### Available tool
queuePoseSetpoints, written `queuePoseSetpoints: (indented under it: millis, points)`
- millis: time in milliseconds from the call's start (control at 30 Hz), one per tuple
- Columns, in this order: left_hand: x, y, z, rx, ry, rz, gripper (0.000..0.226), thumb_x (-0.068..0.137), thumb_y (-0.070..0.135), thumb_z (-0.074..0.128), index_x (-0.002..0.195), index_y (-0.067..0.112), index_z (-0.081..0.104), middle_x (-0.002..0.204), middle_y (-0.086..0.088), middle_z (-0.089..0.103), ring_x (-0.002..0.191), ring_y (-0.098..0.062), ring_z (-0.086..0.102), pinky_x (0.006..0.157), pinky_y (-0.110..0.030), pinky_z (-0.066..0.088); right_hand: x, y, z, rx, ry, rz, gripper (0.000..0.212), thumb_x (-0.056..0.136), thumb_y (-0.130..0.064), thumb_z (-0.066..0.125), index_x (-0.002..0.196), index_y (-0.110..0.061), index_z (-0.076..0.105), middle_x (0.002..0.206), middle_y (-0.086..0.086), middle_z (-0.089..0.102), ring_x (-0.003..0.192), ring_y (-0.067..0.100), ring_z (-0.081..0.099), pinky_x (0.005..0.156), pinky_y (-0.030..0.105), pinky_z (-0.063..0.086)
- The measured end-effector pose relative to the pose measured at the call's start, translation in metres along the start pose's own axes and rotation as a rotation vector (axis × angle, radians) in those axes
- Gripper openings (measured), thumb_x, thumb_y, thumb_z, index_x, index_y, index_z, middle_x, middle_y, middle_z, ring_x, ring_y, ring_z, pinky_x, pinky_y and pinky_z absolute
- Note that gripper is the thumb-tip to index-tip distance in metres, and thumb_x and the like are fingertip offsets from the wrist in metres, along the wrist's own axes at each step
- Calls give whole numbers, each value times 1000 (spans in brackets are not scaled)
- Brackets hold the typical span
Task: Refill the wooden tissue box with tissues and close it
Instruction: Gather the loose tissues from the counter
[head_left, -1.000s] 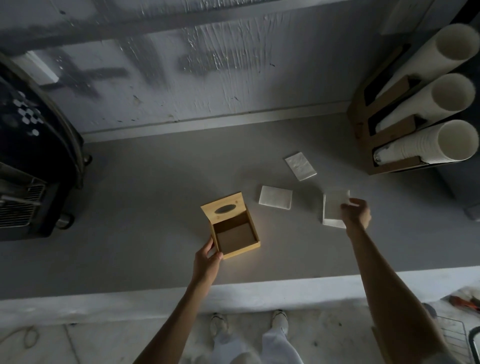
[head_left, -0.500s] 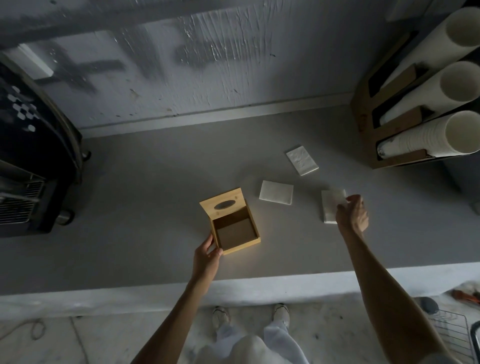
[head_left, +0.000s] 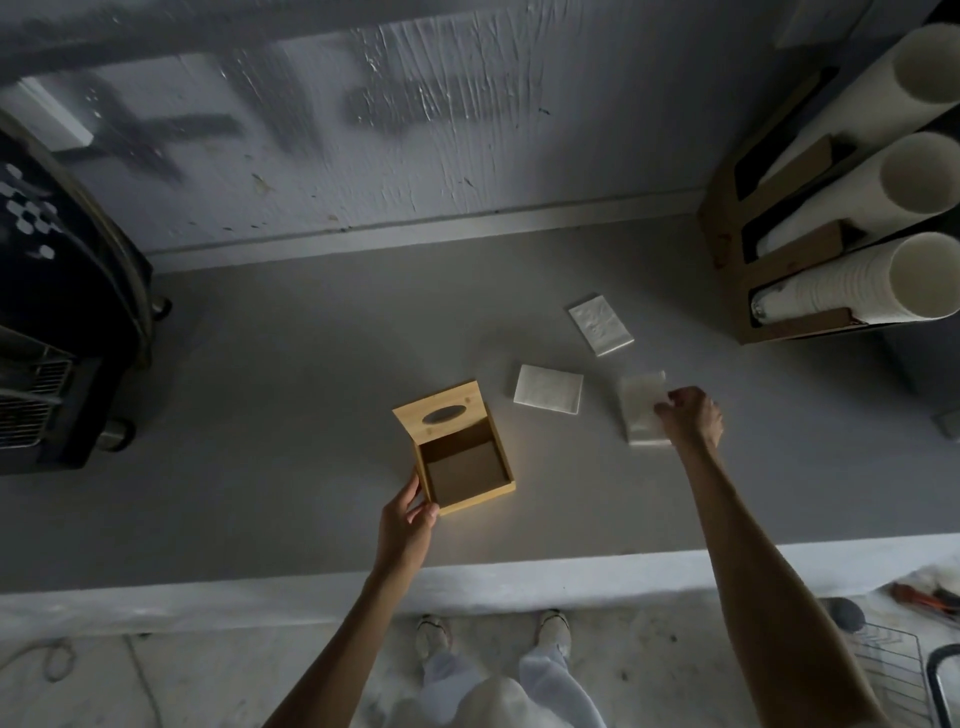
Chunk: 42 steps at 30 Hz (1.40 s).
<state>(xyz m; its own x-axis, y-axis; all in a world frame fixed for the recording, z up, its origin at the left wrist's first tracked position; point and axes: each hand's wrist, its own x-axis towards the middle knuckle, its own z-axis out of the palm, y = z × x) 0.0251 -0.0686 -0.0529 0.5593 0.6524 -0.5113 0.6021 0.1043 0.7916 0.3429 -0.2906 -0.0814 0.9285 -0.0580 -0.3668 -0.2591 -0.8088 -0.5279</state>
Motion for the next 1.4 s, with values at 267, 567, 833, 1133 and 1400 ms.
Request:
queuePoseSetpoints:
  millis: [267,567,833,1133,1400]
  points:
    - [-1,2,0,-46,0,-42,59,88,3,57,144,11,38,127,-8,62,109,-16,63,89,-28,54,48,-96,-33,179,6,-278,33,79,-17,72,111,-6,69,111,21,70,105,37,63,88,40,49]
    - [2,-3,-4,-105,-29,-58,75,71,27,61,142,14,40,115,11,64,98,-3,67,85,-24,55,125,-121,37,-34,-246,-186,33,75,-23,77,106,-12,73,105,19,71,98,35,66,77,31,48]
    - [1,0,-5,-114,-17,-92,74,71,23,58,142,14,39,114,3,64,93,5,67,85,-24,55,121,-113,61,-71,-135,-158,29,69,-19,75,96,-9,73,100,19,72,96,35,68,72,32,48]
    - [-2,4,-6,-48,-7,-117,73,73,23,59,143,16,40,118,3,63,109,-15,63,93,-37,54,104,-112,64,-195,14,-140,63,68,-35,84,117,-5,58,121,21,63,115,37,58,91,43,49]
    - [-3,5,-5,-15,-14,-109,58,91,4,57,142,23,36,117,6,61,102,-9,62,82,-22,54,101,-115,44,94,-101,-174,42,65,-22,81,105,-13,71,109,17,71,103,34,66,88,44,53]
